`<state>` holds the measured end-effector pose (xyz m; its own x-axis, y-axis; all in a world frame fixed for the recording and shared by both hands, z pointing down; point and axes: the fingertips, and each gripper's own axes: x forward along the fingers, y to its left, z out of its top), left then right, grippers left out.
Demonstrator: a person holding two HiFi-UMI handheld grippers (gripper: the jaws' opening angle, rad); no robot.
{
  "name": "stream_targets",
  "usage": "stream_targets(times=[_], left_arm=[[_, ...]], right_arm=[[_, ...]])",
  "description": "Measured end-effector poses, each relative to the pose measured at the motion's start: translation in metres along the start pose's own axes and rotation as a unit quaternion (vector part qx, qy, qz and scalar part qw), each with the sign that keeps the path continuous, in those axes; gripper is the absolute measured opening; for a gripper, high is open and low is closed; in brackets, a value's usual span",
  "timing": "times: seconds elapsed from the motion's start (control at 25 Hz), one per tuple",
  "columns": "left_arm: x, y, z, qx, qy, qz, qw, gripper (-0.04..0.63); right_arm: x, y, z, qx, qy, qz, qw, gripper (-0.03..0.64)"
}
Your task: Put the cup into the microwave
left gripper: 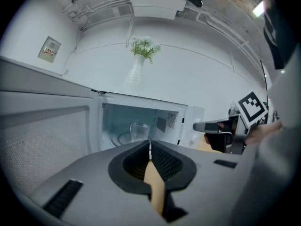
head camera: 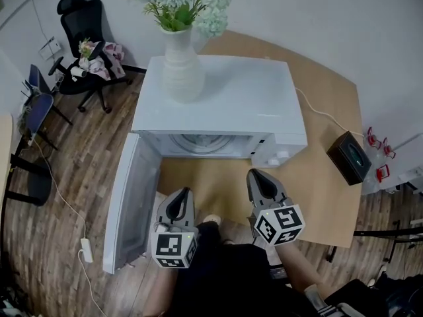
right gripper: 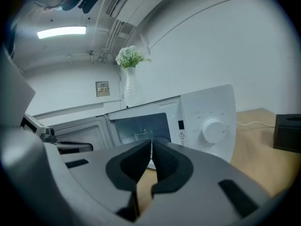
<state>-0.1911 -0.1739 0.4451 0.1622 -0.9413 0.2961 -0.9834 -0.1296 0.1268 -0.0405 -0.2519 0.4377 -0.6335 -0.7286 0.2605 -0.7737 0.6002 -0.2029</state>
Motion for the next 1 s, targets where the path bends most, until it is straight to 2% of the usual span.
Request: stream_targets(times=[0.28, 0.52, 0.8, 1.0], left_arm=[[0.013, -0.012, 0.014, 0.011, -0.005, -0.033, 0.9994, 0.009], [0.025, -0.027, 0.034, 0.018, -0.012, -0.068, 0.9975, 0.009], [0.036, -0.04, 0.032, 0.022, -0.006, -0.094, 0.9953, 0.009], [0.042, -0.048, 0.027, 0.022, 0.0, -0.113, 0.9934, 0.009]], right_arm=[[-0.011, -0.013, 0.04, -0.034, -0.053, -0.015, 0.998, -0.006], [-0.036, -0.045, 0.055, -0.014, -0.075, -0.061, 0.995, -0.006], [-0.052, -0.067, 0.037, 0.005, -0.054, -0.087, 0.995, -0.006], [-0.05, -0.07, 0.026, 0.006, -0.039, -0.074, 0.997, -0.007]])
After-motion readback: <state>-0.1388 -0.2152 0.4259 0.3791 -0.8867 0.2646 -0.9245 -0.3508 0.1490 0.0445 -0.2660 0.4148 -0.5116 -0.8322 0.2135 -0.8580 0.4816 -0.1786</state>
